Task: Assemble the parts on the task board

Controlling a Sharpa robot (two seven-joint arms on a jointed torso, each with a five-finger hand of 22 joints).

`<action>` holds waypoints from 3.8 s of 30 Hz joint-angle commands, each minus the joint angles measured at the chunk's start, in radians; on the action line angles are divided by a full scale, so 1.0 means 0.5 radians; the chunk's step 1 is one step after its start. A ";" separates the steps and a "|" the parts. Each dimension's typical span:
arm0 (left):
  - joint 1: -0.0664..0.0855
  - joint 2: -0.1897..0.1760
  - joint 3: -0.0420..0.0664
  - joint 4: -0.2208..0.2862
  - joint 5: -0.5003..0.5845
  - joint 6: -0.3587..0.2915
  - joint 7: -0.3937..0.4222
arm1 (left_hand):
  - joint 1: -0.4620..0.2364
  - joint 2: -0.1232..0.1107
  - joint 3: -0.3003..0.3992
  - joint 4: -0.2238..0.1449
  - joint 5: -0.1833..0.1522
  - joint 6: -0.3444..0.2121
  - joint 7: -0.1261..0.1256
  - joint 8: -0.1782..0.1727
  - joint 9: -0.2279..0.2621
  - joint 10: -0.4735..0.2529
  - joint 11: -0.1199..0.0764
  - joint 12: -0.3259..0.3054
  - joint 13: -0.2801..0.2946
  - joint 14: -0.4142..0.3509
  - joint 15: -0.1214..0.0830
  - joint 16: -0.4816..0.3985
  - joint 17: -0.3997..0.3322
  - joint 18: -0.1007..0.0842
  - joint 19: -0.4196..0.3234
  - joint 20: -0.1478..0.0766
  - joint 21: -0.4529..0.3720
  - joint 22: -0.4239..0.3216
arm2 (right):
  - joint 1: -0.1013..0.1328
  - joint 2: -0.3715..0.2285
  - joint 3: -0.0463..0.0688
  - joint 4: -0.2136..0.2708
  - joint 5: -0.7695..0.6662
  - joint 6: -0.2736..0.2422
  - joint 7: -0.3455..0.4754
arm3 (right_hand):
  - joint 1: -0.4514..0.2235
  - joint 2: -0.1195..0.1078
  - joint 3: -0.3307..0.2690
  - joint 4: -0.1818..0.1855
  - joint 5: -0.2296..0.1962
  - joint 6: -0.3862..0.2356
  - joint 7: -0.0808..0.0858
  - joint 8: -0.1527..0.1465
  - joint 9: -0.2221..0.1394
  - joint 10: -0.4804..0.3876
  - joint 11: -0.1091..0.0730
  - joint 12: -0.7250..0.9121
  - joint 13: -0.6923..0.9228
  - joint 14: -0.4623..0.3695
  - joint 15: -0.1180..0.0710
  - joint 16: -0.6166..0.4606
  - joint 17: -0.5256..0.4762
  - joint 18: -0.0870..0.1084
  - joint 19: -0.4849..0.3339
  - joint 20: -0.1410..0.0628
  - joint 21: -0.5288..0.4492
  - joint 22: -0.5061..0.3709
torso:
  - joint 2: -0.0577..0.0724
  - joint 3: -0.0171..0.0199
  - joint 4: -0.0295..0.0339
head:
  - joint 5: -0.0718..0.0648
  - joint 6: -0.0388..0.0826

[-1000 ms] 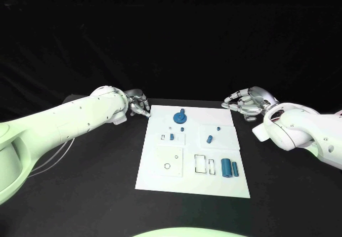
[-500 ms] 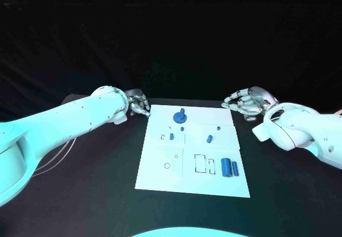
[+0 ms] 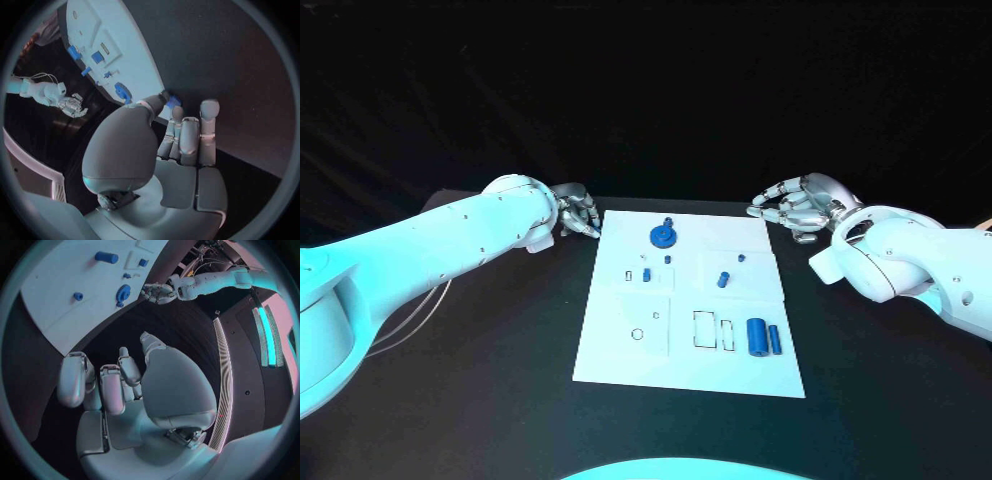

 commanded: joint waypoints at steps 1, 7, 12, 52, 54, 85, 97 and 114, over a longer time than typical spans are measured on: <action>-0.005 0.003 -0.002 0.000 -0.001 0.022 -0.007 | 0.010 -0.005 0.051 -0.029 0.045 0.026 0.006 -0.024 -0.025 0.030 -0.038 0.043 0.033 0.029 -0.010 0.059 0.035 -0.061 0.039 -0.003 0.034 0.038 | -0.001 0.002 0.000 0.001 -0.003 0.005 0.003 | -0.070 -0.016 0.029 0.017 0.031 -0.013 -0.004 0.031 0.019 -0.012 -0.012 -0.009 -0.006 0.112 -0.005 -0.014 0.155 0.045 -0.010 -0.012 -0.044 0.180 | -0.001 -0.0002 0.001 | 0.000 0.000; -0.006 0.002 -0.002 -0.002 -0.001 0.027 -0.011 | 0.010 -0.003 0.055 -0.030 0.045 0.029 0.005 -0.025 -0.027 0.036 -0.039 0.048 0.041 0.032 -0.011 0.061 0.040 -0.061 0.038 -0.004 0.035 0.039 | -0.001 0.003 0.000 0.000 -0.003 0.005 0.003 | -0.070 -0.016 0.029 0.017 0.031 -0.013 -0.004 0.031 0.019 -0.012 -0.012 -0.009 -0.006 0.112 -0.005 -0.014 0.155 0.045 -0.010 -0.012 -0.044 0.180 | 0.000 0.0001 -0.003 | 0.004 -0.002; -0.006 0.001 -0.002 -0.001 -0.002 0.032 -0.008 | 0.010 0.002 0.060 -0.031 0.044 0.034 0.004 -0.025 -0.029 0.043 -0.039 0.054 0.050 0.035 -0.011 0.065 0.046 -0.061 0.040 -0.005 0.040 0.044 | -0.001 0.004 0.000 0.000 -0.003 0.005 0.002 | -0.070 -0.014 0.032 0.017 0.031 -0.013 -0.004 0.035 0.018 -0.011 -0.012 -0.008 -0.005 0.112 -0.005 -0.014 0.155 0.045 -0.008 -0.013 -0.042 0.182 | 0.000 0.0016 -0.001 | 0.003 0.000; -0.019 -0.107 -0.039 0.145 -0.196 -0.315 0.211 | 0.060 0.008 0.291 -0.279 0.045 0.364 -0.079 0.233 0.105 0.459 -0.120 0.218 0.514 0.232 -0.087 0.175 0.331 -0.134 0.291 -0.075 0.363 0.417 | -0.001 -0.011 0.000 0.011 -0.003 0.001 0.001 | -0.073 -0.009 0.034 0.019 0.031 -0.013 -0.004 0.039 0.017 -0.011 -0.013 -0.008 -0.006 0.112 -0.005 -0.014 0.156 0.045 -0.008 -0.013 -0.044 0.181 | -0.001 0.0012 0.000 | 0.023 0.002; -0.024 -0.123 -0.038 0.171 -0.185 -0.307 0.213 | 0.053 0.007 0.292 -0.279 0.045 0.366 -0.080 0.237 0.109 0.464 -0.121 0.220 0.521 0.233 -0.088 0.175 0.332 -0.134 0.290 -0.077 0.364 0.417 | -0.001 -0.013 0.000 0.012 -0.003 0.001 0.001 | -0.073 -0.009 0.034 0.019 0.031 -0.013 -0.004 0.039 0.017 -0.011 -0.013 -0.008 -0.006 0.112 -0.005 -0.014 0.156 0.045 -0.008 -0.013 -0.044 0.181 | -0.001 0.0014 0.001 | 0.021 0.003; -0.043 -0.188 0.005 0.163 -0.019 -0.393 -0.012 | -0.006 0.014 -0.564 0.105 0.045 -0.087 0.059 -0.062 -0.039 0.191 0.025 0.049 0.157 0.228 0.040 0.167 0.311 -0.122 0.276 0.038 0.301 0.353 | -0.001 -0.017 0.000 0.010 -0.003 0.000 0.002 | -0.073 -0.009 0.034 0.019 0.031 -0.013 -0.004 0.039 0.017 -0.011 -0.013 -0.008 -0.006 0.112 -0.005 -0.014 0.156 0.045 -0.008 -0.013 -0.044 0.181 | 0.000 0.0006 0.000 | 0.031 0.028; -0.046 -0.098 0.001 0.053 -0.033 -0.435 0.016 | 0.109 0.075 -0.558 0.169 0.045 0.018 0.008 -0.074 -0.063 0.270 -0.026 0.065 0.224 0.251 -0.003 0.176 0.347 -0.131 0.311 0.002 0.329 0.385 | -0.001 -0.010 0.000 0.007 -0.003 0.003 0.003 | -0.073 -0.009 0.034 0.019 0.031 -0.013 -0.004 0.039 0.017 -0.011 -0.013 -0.008 -0.006 0.112 -0.005 -0.014 0.156 0.045 -0.008 -0.013 -0.044 0.181 | 0.001 -0.0002 -0.003 | 0.038 0.027; -0.053 -0.070 -0.009 0.038 -0.024 -0.366 0.023 | 0.153 0.052 -0.490 0.184 0.045 0.136 -0.017 -0.091 -0.086 0.360 -0.050 0.095 0.322 0.271 -0.027 0.183 0.379 -0.140 0.340 -0.024 0.354 0.417 | -0.002 -0.005 0.000 0.001 -0.003 0.005 0.003 | -0.079 -0.008 0.035 0.019 0.031 -0.014 -0.005 0.043 0.016 -0.009 -0.013 -0.007 -0.005 0.113 -0.005 -0.015 0.156 0.045 -0.008 -0.014 -0.047 0.181 | 0.000 -0.0004 -0.001 | 0.038 0.012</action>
